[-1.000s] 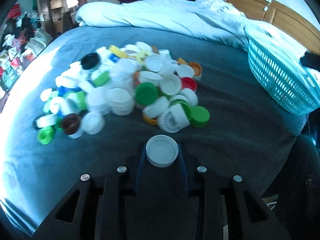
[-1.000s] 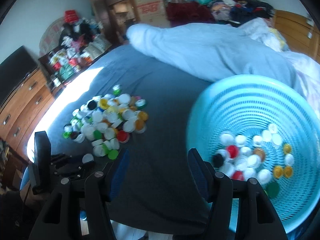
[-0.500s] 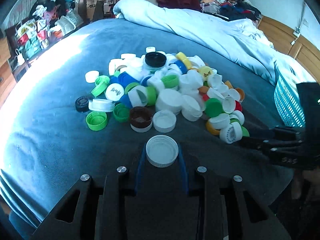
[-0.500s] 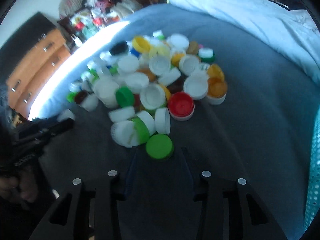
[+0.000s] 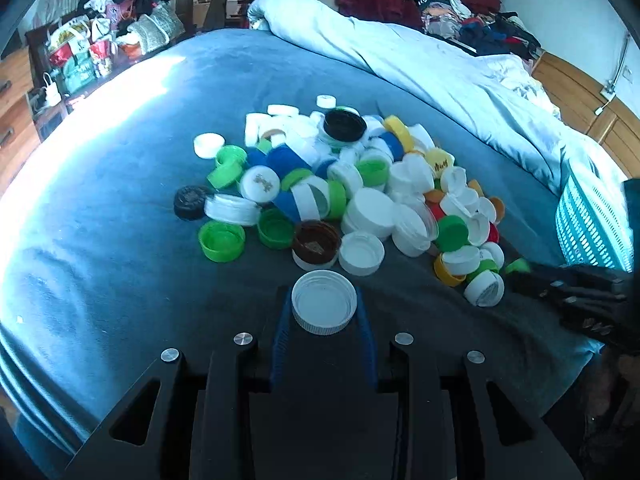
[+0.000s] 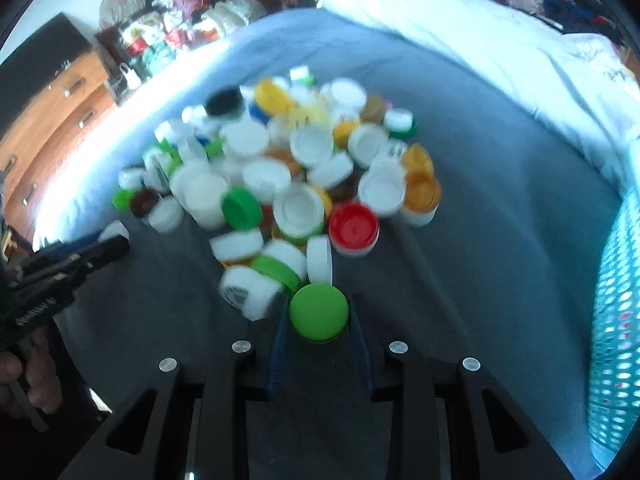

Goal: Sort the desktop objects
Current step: 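Grasp a white cap with the left gripper while the right grasps a green cap, then carry the white cap and green cap in both grippers over the blue basket, then open both grippers to drop the white and green caps into the basket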

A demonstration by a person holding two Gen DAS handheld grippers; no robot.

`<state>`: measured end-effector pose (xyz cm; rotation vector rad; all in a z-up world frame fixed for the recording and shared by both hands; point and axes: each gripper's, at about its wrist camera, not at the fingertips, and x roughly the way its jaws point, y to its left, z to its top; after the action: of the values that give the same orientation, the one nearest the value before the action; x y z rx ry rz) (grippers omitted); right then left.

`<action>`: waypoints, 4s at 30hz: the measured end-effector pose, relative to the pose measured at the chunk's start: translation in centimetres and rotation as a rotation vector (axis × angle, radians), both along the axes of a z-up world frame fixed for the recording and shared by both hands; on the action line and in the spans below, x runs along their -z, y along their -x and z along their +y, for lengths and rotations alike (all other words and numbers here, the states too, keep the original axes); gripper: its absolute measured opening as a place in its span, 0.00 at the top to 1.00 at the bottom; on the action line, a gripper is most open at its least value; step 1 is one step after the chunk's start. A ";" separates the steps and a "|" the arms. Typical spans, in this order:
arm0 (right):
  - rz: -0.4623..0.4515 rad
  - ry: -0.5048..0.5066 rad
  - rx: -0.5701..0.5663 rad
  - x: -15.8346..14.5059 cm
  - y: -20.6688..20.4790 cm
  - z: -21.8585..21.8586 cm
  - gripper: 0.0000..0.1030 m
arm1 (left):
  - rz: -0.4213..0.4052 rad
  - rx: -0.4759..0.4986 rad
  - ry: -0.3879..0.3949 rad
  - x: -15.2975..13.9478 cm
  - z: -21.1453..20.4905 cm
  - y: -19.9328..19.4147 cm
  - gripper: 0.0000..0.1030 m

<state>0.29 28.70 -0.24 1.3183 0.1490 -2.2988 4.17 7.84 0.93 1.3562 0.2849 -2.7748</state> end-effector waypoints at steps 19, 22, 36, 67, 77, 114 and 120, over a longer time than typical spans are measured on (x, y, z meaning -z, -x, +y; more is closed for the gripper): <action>0.201 0.119 -0.022 -12.3 -4.5 -0.2 0.68 | 0.109 -0.014 0.126 -9.8 2.4 -1.1 0.74; 0.212 0.129 -0.009 -12.8 -4.9 0.6 0.68 | 0.119 0.000 0.147 -10.5 3.3 -1.0 0.74; 0.242 0.154 0.067 -14.2 -4.8 5.1 0.68 | 0.137 0.055 0.187 -12.4 6.8 0.2 0.74; 0.319 0.121 0.328 -16.8 -3.9 19.8 0.68 | 0.165 0.320 0.194 -15.4 21.8 4.8 0.74; 0.327 0.101 0.442 -17.4 -4.2 25.2 0.68 | 0.180 0.413 0.168 -17.0 27.9 7.1 0.74; 0.220 0.123 0.560 -13.1 -3.1 32.5 0.68 | 0.069 0.628 0.151 -15.0 39.9 10.5 0.74; 0.210 0.123 0.561 -12.6 -3.1 32.4 0.68 | 0.059 0.632 0.153 -14.5 40.2 10.6 0.74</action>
<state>3.36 61.15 12.38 1.1561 -0.3316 -2.8554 -6.47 48.00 15.43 1.5371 -0.4265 -3.2303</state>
